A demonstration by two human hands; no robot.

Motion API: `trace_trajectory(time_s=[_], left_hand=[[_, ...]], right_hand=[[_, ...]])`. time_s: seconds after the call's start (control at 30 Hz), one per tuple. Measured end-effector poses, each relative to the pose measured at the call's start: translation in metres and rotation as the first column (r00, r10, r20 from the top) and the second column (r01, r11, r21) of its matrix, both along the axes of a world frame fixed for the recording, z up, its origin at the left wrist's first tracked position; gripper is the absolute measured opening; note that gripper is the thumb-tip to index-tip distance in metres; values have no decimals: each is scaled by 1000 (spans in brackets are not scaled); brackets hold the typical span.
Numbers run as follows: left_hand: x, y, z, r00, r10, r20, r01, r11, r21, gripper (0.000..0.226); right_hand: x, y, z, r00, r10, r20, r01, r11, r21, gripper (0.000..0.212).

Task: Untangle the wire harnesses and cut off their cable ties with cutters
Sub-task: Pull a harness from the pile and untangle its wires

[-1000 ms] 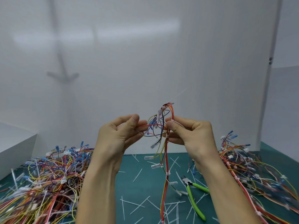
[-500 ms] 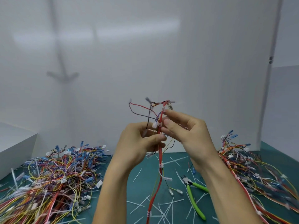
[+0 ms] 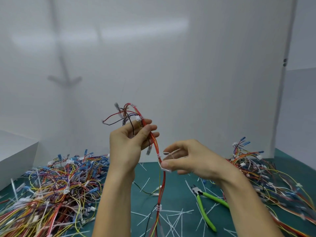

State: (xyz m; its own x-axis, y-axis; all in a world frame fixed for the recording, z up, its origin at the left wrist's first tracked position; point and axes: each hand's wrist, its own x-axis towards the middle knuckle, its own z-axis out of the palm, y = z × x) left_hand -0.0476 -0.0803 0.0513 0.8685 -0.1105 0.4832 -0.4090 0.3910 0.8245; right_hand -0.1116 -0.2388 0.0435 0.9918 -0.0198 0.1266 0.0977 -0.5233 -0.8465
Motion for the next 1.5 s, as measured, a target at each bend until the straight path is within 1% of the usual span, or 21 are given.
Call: trace_trajectory(time_s=[0.03, 0.1, 0.23, 0.3, 0.37, 0.53, 0.6, 0.67, 0.73, 0.8, 0.87, 0.97, 1.03, 1.13, 1.27, 1.33, 1.37, 1.4, 1.43, 1.47, 1.5], left_hand=[[0, 0, 0, 1000, 6, -6, -6, 1000, -26, 10], [0, 0, 1, 999, 21, -24, -23, 996, -82, 10], [0, 0, 2, 998, 11, -66, -22, 983, -181, 8], [-1, 0, 3, 997, -6, -78, -12, 973, -229, 9], [-2, -1, 5, 995, -36, -92, 9, 959, -282, 10], [-5, 0, 11, 986, -122, -117, 69, 921, -383, 10], [-7, 1, 12, 981, -147, -124, 85, 910, -406, 9], [-8, 1, 14, 977, -164, -136, 91, 898, -430, 7], [-10, -1, 16, 971, -189, -149, 104, 888, -448, 6], [-11, -4, 17, 960, -226, -163, 125, 873, -472, 7], [-11, -5, 19, 947, -267, -178, 148, 855, -496, 9], [-11, -3, 20, 923, -319, -215, 171, 841, -513, 13], [-12, -3, 21, 901, -367, -232, 194, 818, -542, 16], [-14, -3, 22, 879, -409, -247, 223, 808, -545, 17], [-16, -2, 21, 873, -408, -266, 250, 844, -474, 13], [-14, 2, 21, 888, -377, -264, 255, 881, -399, 7], [-12, 5, 19, 900, -351, -260, 257, 906, -336, 16], [-11, 9, 17, 917, -310, -252, 252, 938, -237, 29], [-9, 13, 15, 941, -253, -224, 237, 967, -99, 39], [-9, 16, 13, 962, -200, -186, 213, 976, 51, 47], [-9, 17, 10, 975, -168, -143, 192, 966, 175, 53]], right_hand=[[-1, 1, 0, 1000, 13, -20, -12, 999, 43, 44], [-4, 1, 2, 998, 40, -39, -37, 996, 78, 44], [-7, -1, 2, 990, 120, -76, -108, 983, 148, 71], [-4, 0, 0, 990, 114, -86, -101, 985, 143, 74], [0, 2, -2, 996, 58, -66, -49, 991, 123, 64], [9, 2, -6, 991, -118, 61, 103, 973, 208, 30], [11, 0, -7, 980, -182, 84, 164, 968, 192, 18], [12, -3, -8, 978, -190, 91, 176, 974, 145, 10], [11, -4, -8, 980, -178, 90, 166, 978, 126, 8], [11, -4, -7, 973, -199, 114, 179, 970, 162, 8], [10, -3, -5, 966, -219, 139, 175, 946, 272, 7], [6, -2, -2, 951, -252, 177, 150, 882, 447, 7], [5, -1, 1, 938, -282, 200, 142, 842, 521, 7], [5, -1, 2, 916, -327, 231, 142, 804, 577, 7], [6, -4, 1, 897, -363, 252, 148, 785, 602, 6], [5, -9, 1, 915, -329, 235, 159, 827, 539, 5], [3, -13, 0, 932, -291, 218, 177, 886, 428, 5], [1, -19, 0, 951, -242, 193, 195, 953, 232, 9], [-1, -23, -1, 971, -190, 147, 192, 981, 1, 17], [-2, -24, -1, 986, -145, 85, 159, 970, -186, 28], [-3, -24, 0, 992, -122, 33, 127, 947, -296, 39]])
